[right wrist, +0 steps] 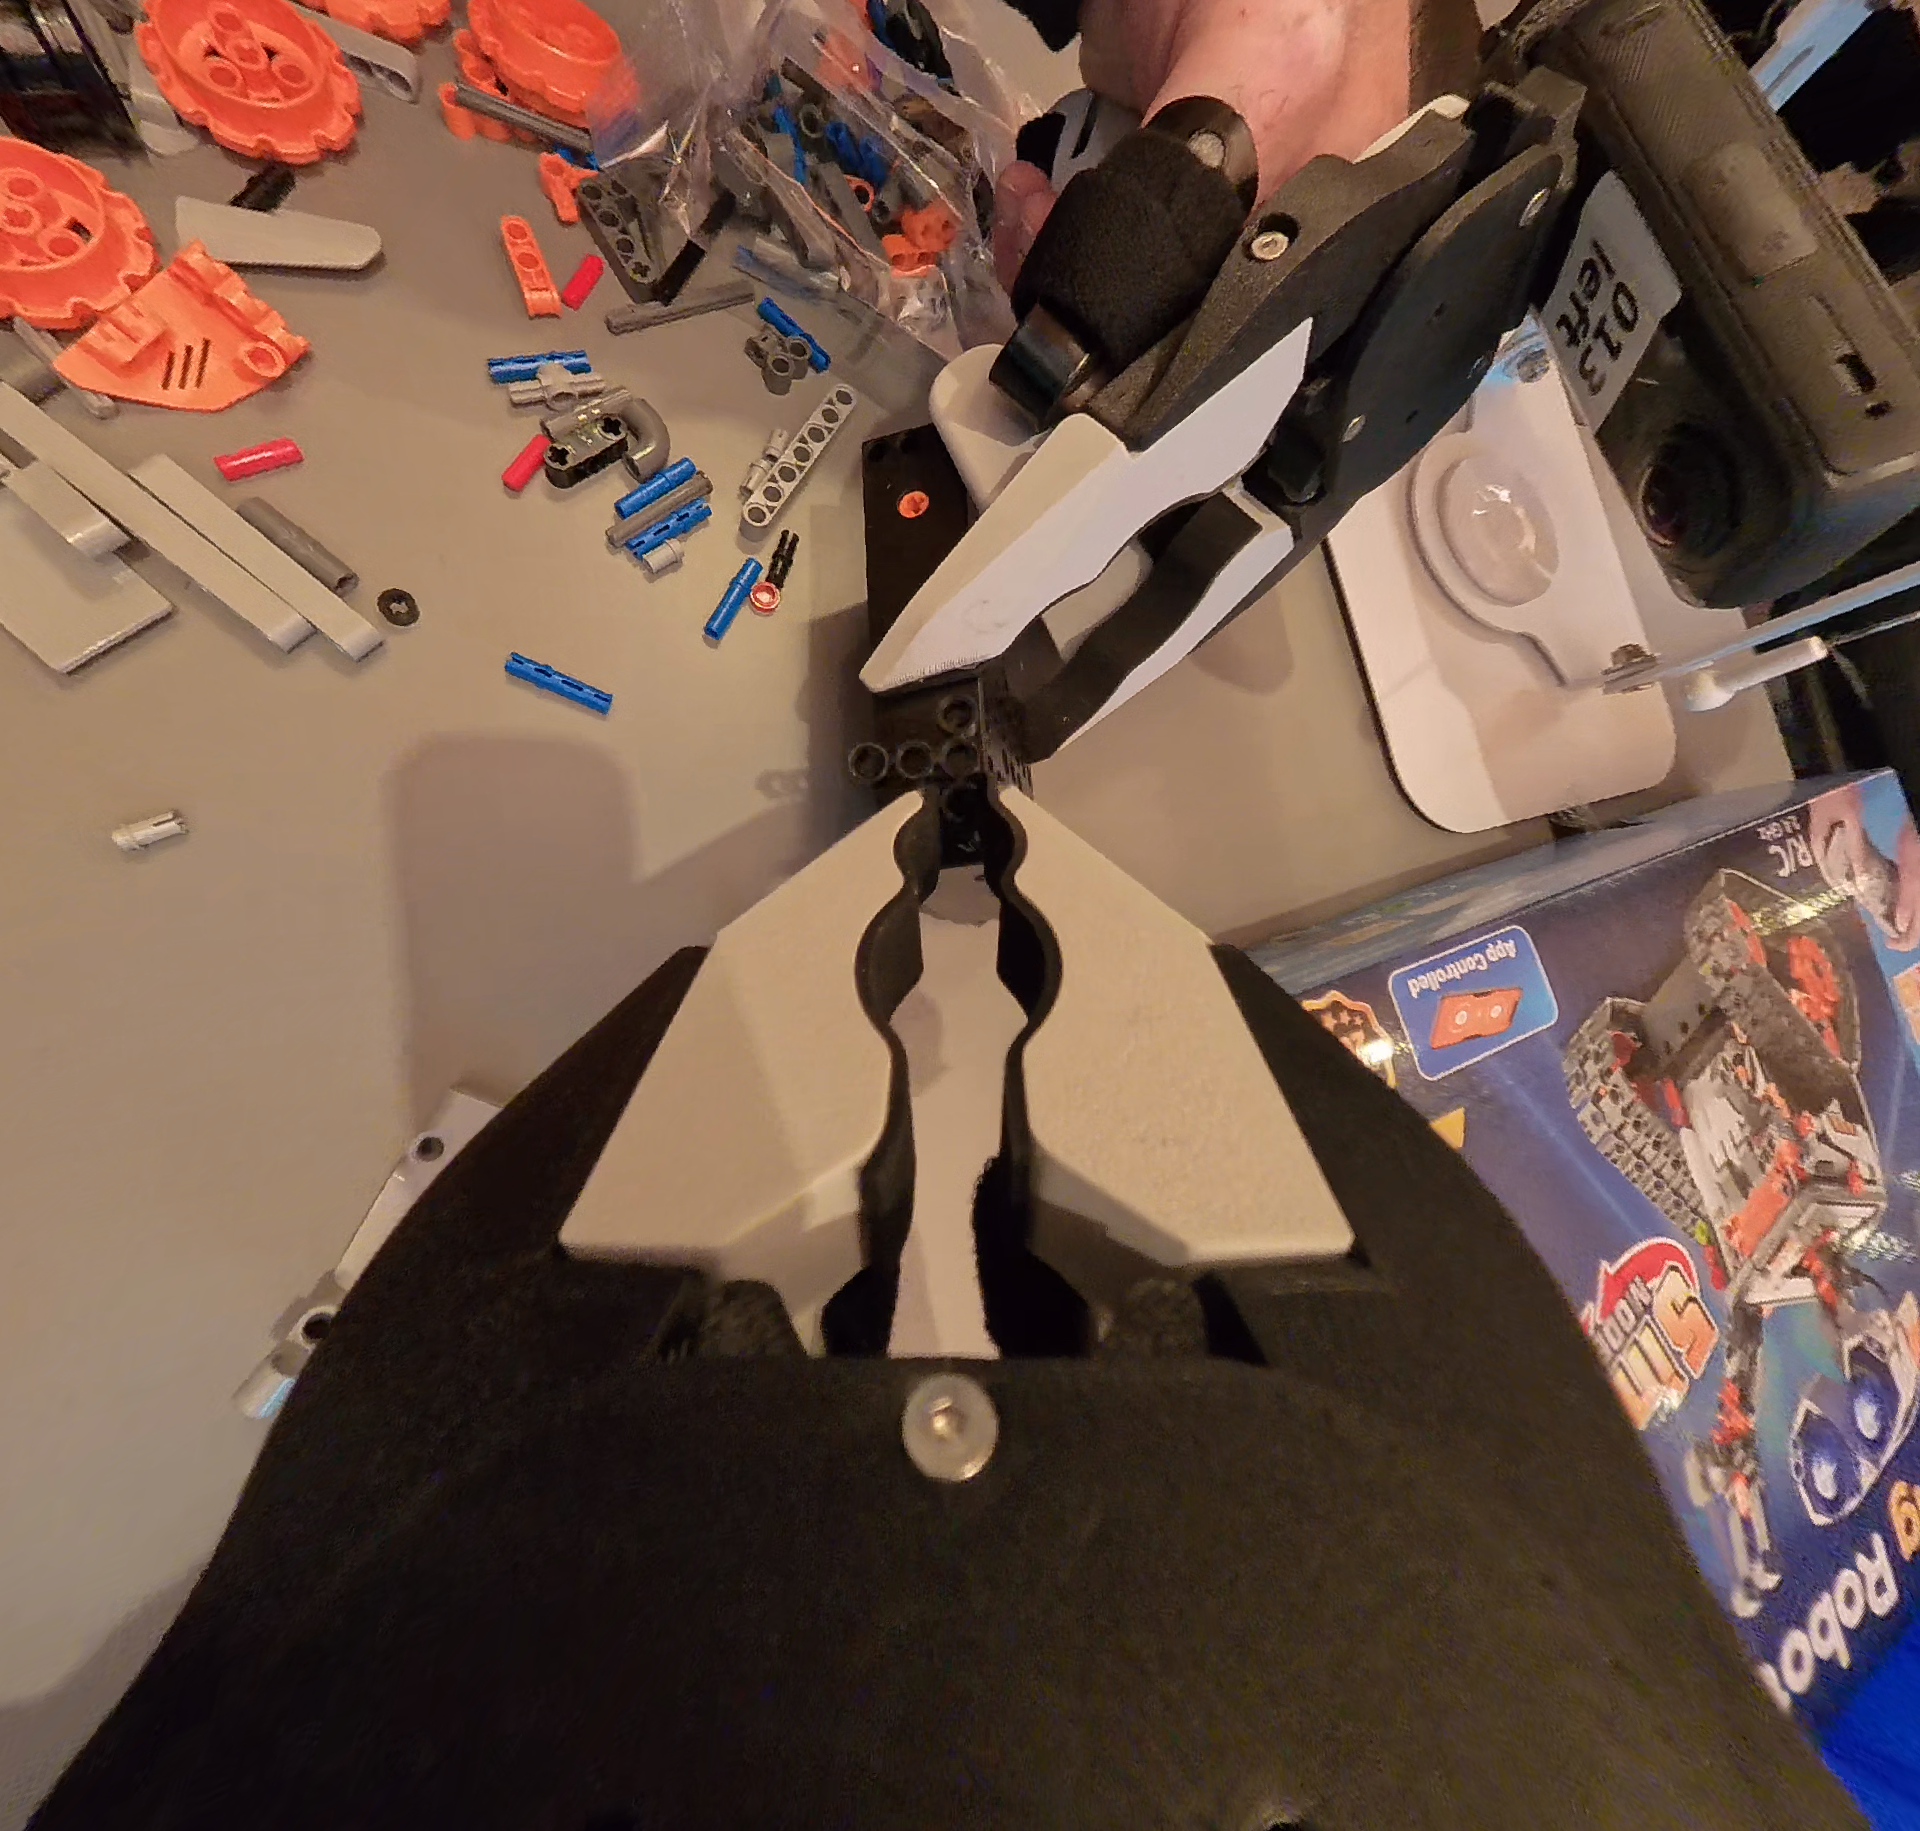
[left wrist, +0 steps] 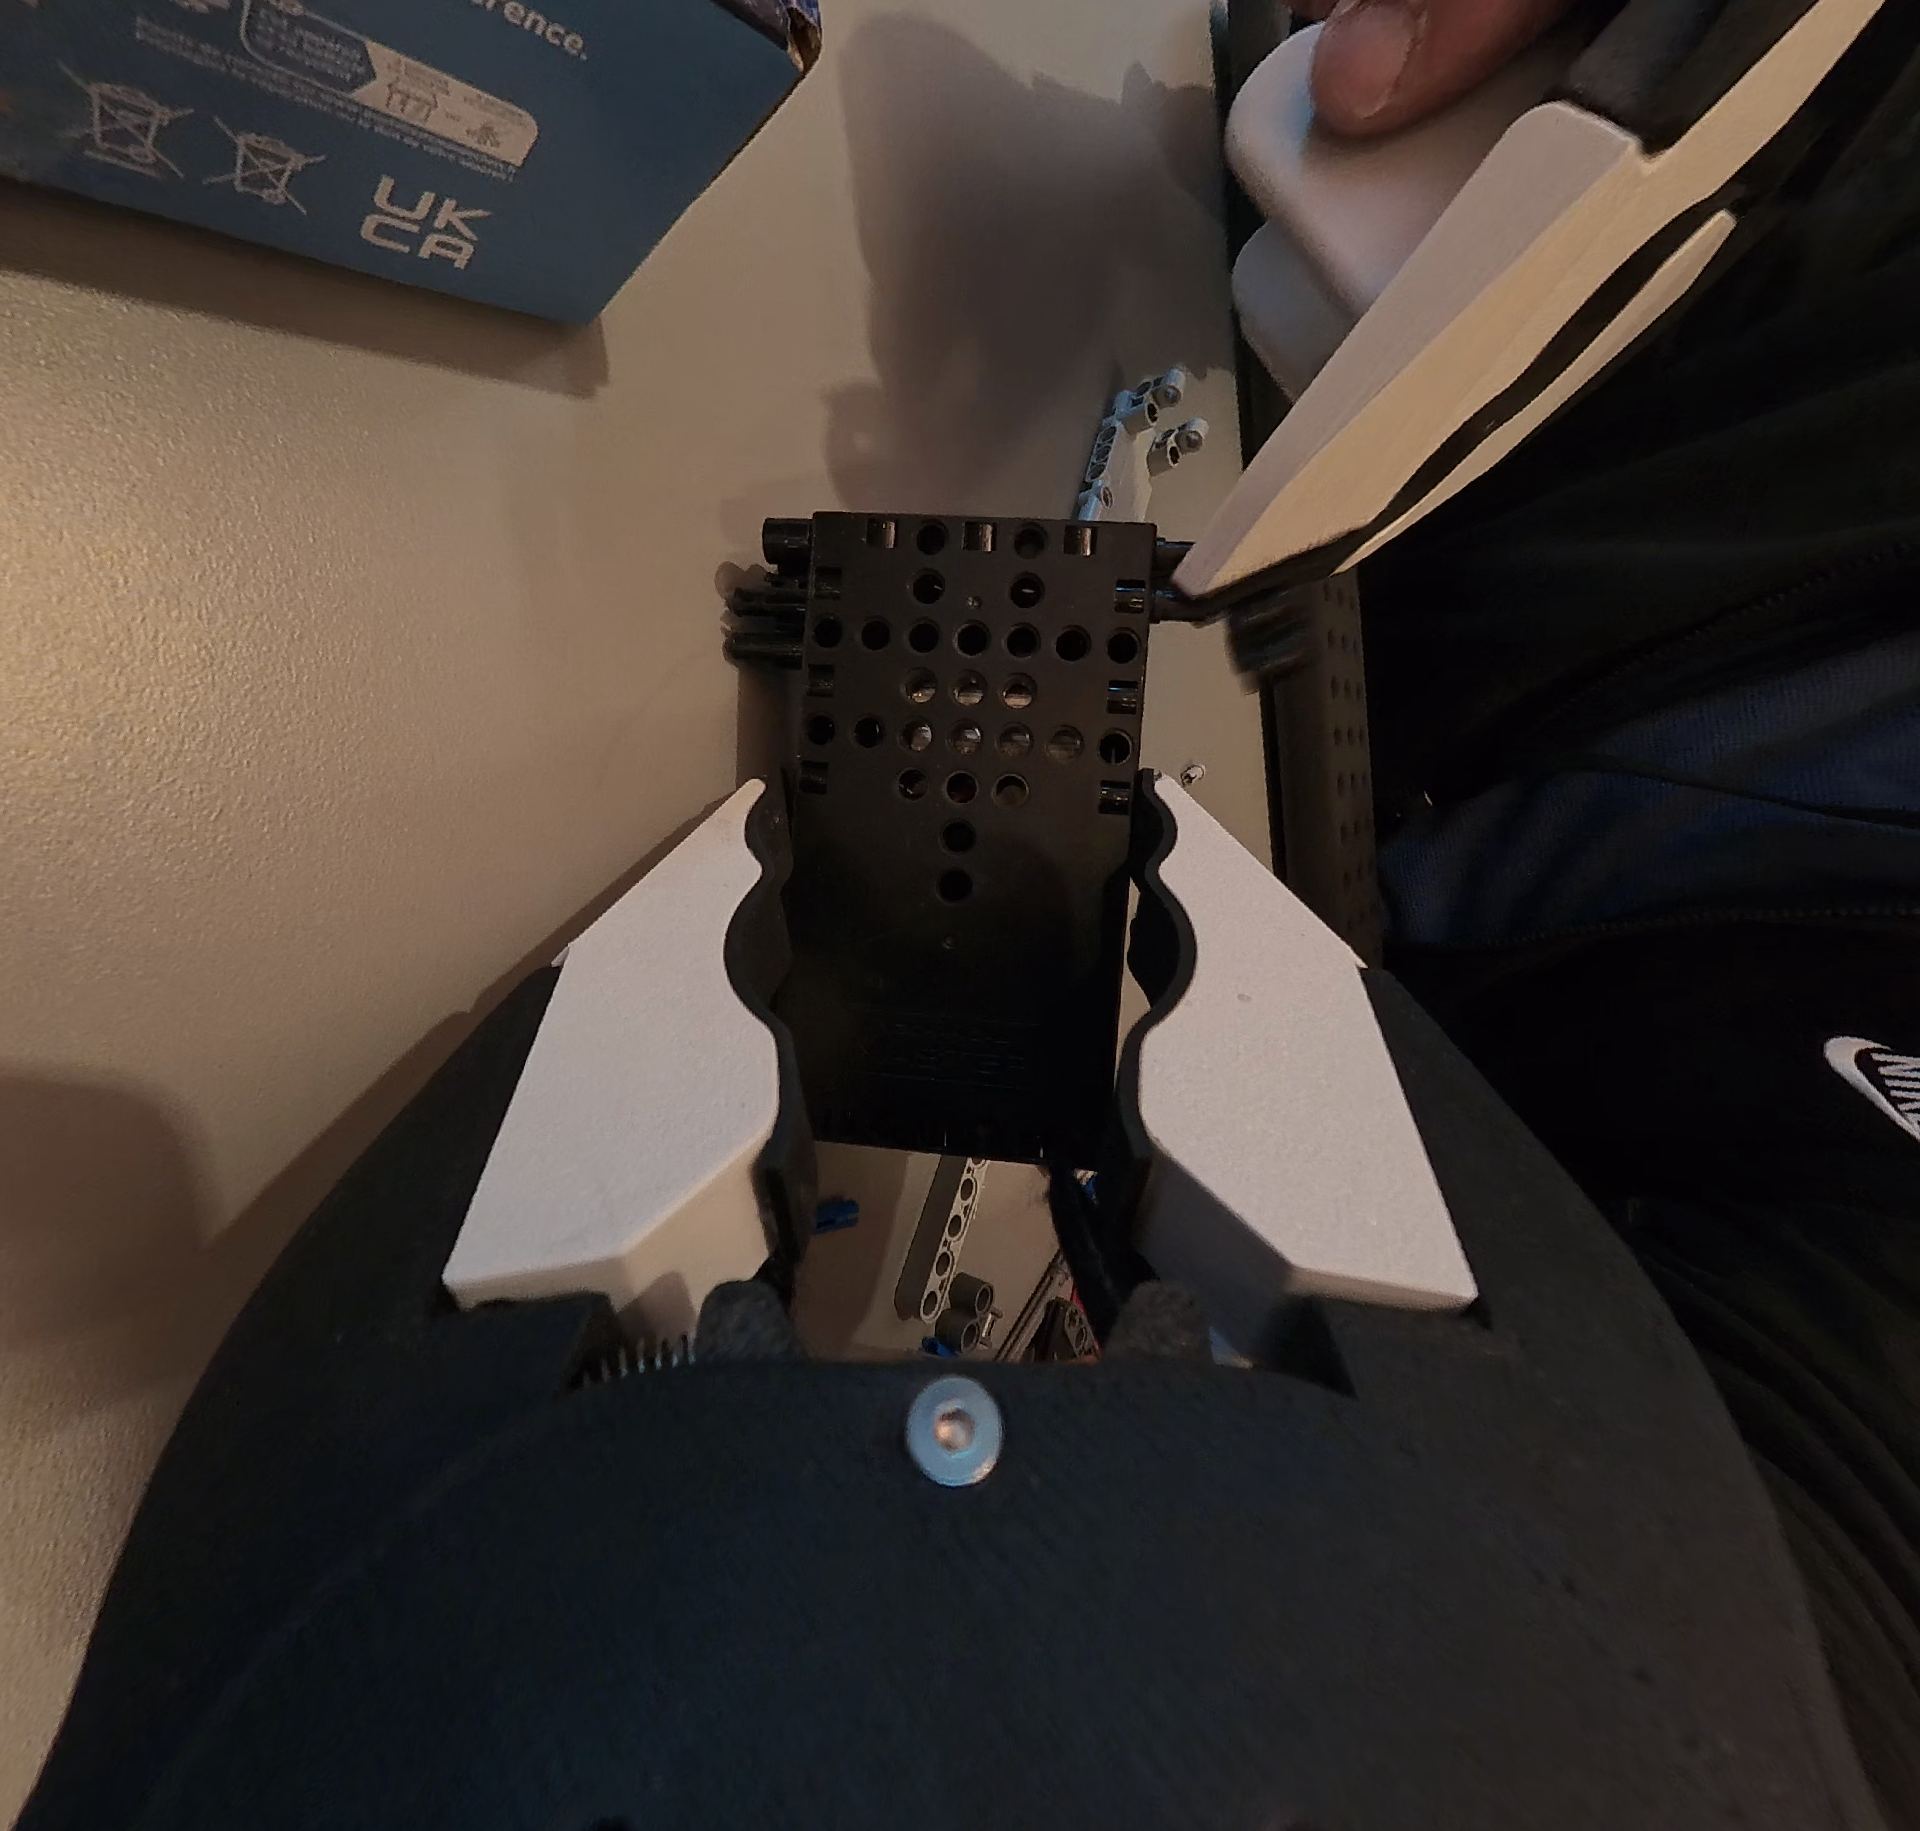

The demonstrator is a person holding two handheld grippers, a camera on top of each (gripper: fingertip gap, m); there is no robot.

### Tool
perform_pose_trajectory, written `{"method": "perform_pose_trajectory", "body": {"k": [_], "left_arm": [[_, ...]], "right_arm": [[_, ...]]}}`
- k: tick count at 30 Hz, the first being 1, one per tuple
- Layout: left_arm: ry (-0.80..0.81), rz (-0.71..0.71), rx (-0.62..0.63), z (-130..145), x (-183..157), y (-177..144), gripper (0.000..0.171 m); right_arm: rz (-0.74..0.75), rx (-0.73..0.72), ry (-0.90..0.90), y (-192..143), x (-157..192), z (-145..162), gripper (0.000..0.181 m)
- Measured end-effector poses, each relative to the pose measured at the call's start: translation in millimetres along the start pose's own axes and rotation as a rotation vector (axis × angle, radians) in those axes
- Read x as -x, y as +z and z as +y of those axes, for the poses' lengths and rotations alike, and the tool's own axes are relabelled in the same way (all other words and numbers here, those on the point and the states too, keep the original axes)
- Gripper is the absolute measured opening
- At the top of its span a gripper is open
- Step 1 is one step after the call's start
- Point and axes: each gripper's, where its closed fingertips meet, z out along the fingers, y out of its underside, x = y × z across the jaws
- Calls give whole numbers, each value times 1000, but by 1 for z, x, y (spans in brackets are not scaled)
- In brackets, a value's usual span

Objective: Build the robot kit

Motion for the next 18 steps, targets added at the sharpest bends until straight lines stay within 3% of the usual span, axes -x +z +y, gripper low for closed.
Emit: {"method": "perform_pose_trajectory", "body": {"k": [7, 18], "left_arm": [[1, 2, 0, 0, 0, 0, 64], [2, 6, 9, 0, -1, 1, 63]], "right_arm": [[38, 37, -25, -11, -5, 0, 6], [-31, -2, 32, -9, -1, 3, 5]]}}
